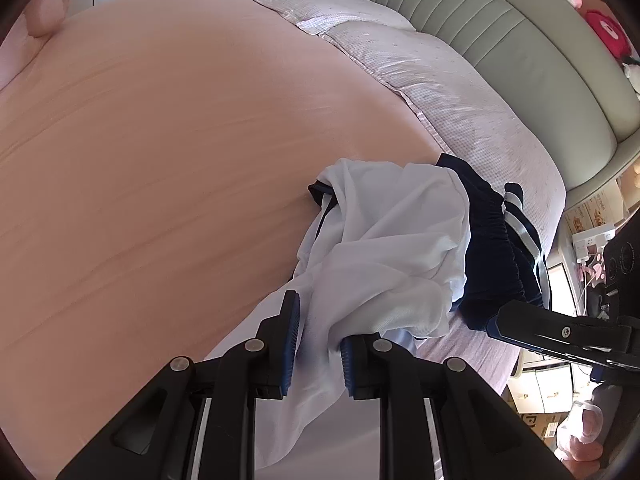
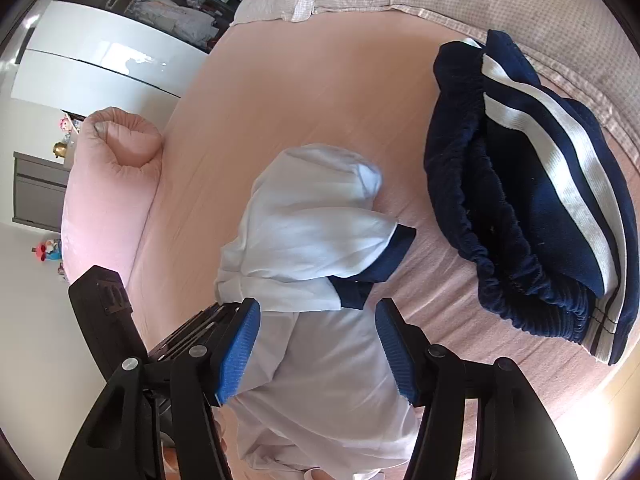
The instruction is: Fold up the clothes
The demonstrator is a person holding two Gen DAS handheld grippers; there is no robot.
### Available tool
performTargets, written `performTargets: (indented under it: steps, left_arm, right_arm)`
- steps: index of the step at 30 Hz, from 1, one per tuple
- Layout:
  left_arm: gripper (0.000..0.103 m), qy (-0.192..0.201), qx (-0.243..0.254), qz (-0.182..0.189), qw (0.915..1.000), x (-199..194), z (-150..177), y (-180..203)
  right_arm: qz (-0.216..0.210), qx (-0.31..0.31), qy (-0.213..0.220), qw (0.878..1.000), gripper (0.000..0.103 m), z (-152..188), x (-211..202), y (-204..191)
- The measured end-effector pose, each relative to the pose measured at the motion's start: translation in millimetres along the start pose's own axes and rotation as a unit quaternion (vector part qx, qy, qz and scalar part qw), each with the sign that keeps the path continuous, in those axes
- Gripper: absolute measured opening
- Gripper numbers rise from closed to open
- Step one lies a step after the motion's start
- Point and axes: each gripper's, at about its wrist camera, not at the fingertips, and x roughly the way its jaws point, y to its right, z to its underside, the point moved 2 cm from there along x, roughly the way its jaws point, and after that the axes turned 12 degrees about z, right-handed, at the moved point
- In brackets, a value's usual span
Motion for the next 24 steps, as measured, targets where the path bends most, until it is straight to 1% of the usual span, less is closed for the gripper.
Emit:
performTargets:
  steps: [3, 6, 8, 9, 13, 15, 19, 24]
  left_arm:
    - [0.017, 0.003, -0.008, -0.002, 1.0000, -2.5, 1.5, -5.0]
    - [0.017, -0.003, -0.002, -0.019, 0.9998, -2.1, 3.6, -8.9]
    - [0.017, -0.008, 0.003, -0.030, 0.9995, -1.8, 5.3, -11.3]
    - [0.017, -0.009, 0.003, -0.030, 0.9995, -1.8, 6.4, -12.9]
    - [0.017, -0.015, 0.000, -0.034, 0.9993, -0.5, 10.2, -18.1]
    - [0.017, -0.018, -0.004, -0.036, 0.9992, 0.6, 12.4, -21.1]
    - [0.017, -0.023, -0.014, -0.033, 0.9991, 1.0, 19.3, -27.8]
    - [0.017, -0.029, -0.019, -0.032, 0.9989, 0.4, 26.2, -32.7]
  right_arm:
    - [-0.008, 0.025, -0.005, 1.000, 0.061, -4.0, 8.5, 11.7]
    - [-0.018, 0.066, -0.008, 0.998, 0.062, -10.2, 21.3, 23.3]
    - [-0.027, 0.081, 0.003, 0.996, 0.062, -15.5, 29.8, 25.3]
    - [-0.030, 0.083, 0.006, 0.996, 0.062, -17.8, 34.5, 24.9]
    - [-0.020, 0.074, -0.007, 0.997, 0.062, -22.9, 54.3, 16.5]
    - [-0.034, 0.079, -0.010, 0.996, 0.062, -21.7, 59.2, 16.0]
    - [-0.054, 0.089, 0.004, 0.995, 0.062, -19.8, 61.5, 16.7]
    - [-0.066, 0.075, 0.018, 0.995, 0.060, -19.9, 61.2, 8.4]
